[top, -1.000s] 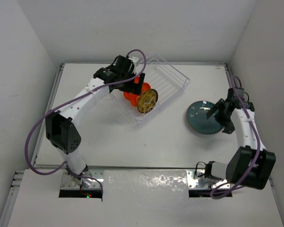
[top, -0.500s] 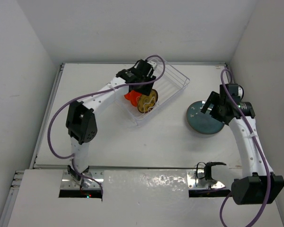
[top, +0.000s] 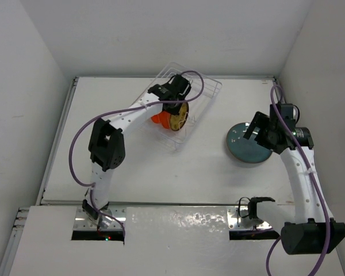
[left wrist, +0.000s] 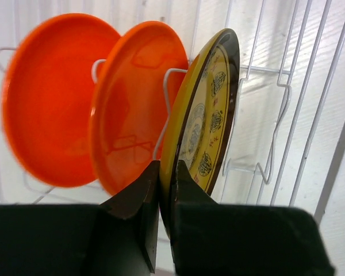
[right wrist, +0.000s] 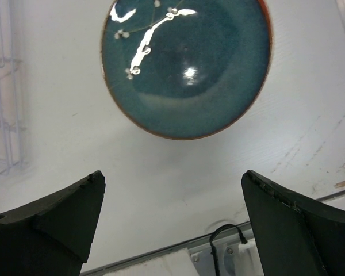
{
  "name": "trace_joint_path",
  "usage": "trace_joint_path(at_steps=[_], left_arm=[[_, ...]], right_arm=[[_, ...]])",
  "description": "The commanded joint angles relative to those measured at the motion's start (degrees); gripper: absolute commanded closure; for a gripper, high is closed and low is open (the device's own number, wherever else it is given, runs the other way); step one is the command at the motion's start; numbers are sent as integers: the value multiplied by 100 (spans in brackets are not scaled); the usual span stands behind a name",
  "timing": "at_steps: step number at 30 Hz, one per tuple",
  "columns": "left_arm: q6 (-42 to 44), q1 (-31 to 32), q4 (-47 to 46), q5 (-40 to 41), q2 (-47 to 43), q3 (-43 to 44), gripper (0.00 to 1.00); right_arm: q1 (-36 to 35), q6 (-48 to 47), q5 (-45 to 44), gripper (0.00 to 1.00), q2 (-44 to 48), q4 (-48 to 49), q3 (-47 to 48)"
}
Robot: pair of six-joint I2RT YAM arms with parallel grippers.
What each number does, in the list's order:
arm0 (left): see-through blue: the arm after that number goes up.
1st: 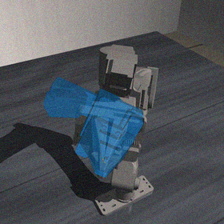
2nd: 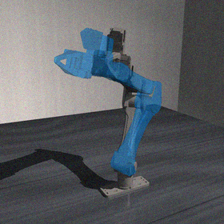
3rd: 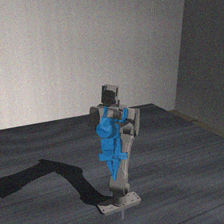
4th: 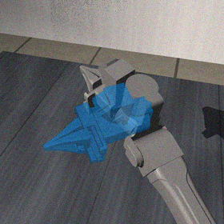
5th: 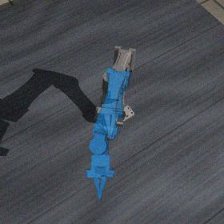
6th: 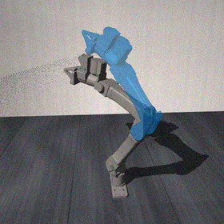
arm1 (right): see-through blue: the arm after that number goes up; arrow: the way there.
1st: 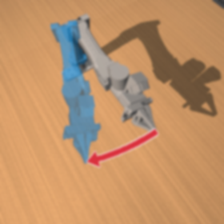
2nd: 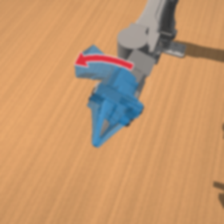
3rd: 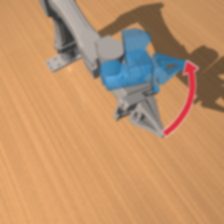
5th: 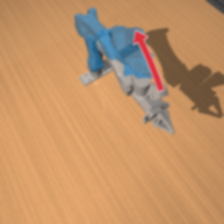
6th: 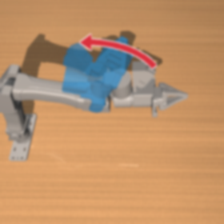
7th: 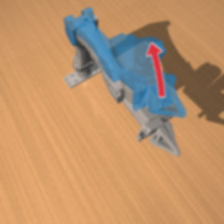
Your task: Unload the plates from the dish rack
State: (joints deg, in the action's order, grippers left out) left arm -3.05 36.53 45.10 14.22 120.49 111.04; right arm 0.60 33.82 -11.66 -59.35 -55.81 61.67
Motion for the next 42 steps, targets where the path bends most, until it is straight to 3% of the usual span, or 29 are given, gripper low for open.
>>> trace_joint_path(at_steps=[1,5,6,7,9,10,12,14,18,20,21,23,25,26,27,28,29,30,31,34,38,40,42], left_arm=[[198,-68,332,635,-701,435,100],[279,-76,262,504,-1438,426,100],[279,-76,245,355,-1553,444,100],[279,-76,227,153,-1659,462,100],[165,-94,218,-724,-1888,602,100],[69,-94,192,-1058,-1949,629,100],[-300,-164,-114,-2462,-2160,446,100],[-816,-217,-875,-3725,-2458,-236,100],[-1767,-270,-2179,-5094,-2837,-1338,100],[-2014,-278,-2740,-5490,-2908,-1769,100],[-2146,-287,-2970,-5622,-2978,-1901,100],[-2489,-331,-3487,-5850,-3005,-2235,100],[-2595,-375,-3500,-5782,-2944,-2315,93],[-2595,-427,-3465,-5738,-2917,-2324,72],[-2578,-454,-3386,-5633,-2899,-2324,60],[-2543,-498,-3133,-5153,-2882,-2307,40],[-2473,-585,-2826,-4739,-2864,-2211,1],[-2359,-621,-2379,-4152,-2768,-2062,0],[-2045,-647,-1461,-2885,-2698,-1582,0],[-1682,-691,-400,-588,-2522,-945,0],[-1138,-841,-160,81,-2180,-699,1],[-970,-876,-229,-49,-2021,-698,6],[-821,-867,-317,-164,-1837,-724,17]], right_arm=[[-16,36,540,1,3,263,293],[-16,133,1997,1,46,1727,-84],[-16,229,3028,1,38,2184,-242],[-16,369,3578,1,29,3250,-513],[-16,949,4501,1,-137,4188,-691],[-155,1046,4584,1,-216,4662,-683],[-166,1013,4708,1,-461,4947,-604],[-166,986,4927,1,-629,5219,-446],[-183,1293,5376,5,-946,6002,-375],[-192,1223,5402,15,-1025,5924,-349],[-192,1223,5446,40,-1087,5976,-409],[-218,1337,5507,75,-1061,6177,-585],[-245,1469,5534,100,-929,6407,-893],[-245,1452,5569,100,-886,6390,-963],[-245,1434,5578,100,-842,6346,-1138],[-245,1295,5561,100,-728,6241,-1218],[-245,1119,5352,100,-666,5988,-1271],[-245,909,5097,100,-613,5176,-1332],[-245,550,4825,100,-508,4829,-1394],[-306,353,4261,100,-324,4202,-1999],[-657,379,3822,100,-85,4937,-3342],[-920,397,3628,100,-199,5184,-3617],[-1079,406,3443,100,-453,5518,-3890]])
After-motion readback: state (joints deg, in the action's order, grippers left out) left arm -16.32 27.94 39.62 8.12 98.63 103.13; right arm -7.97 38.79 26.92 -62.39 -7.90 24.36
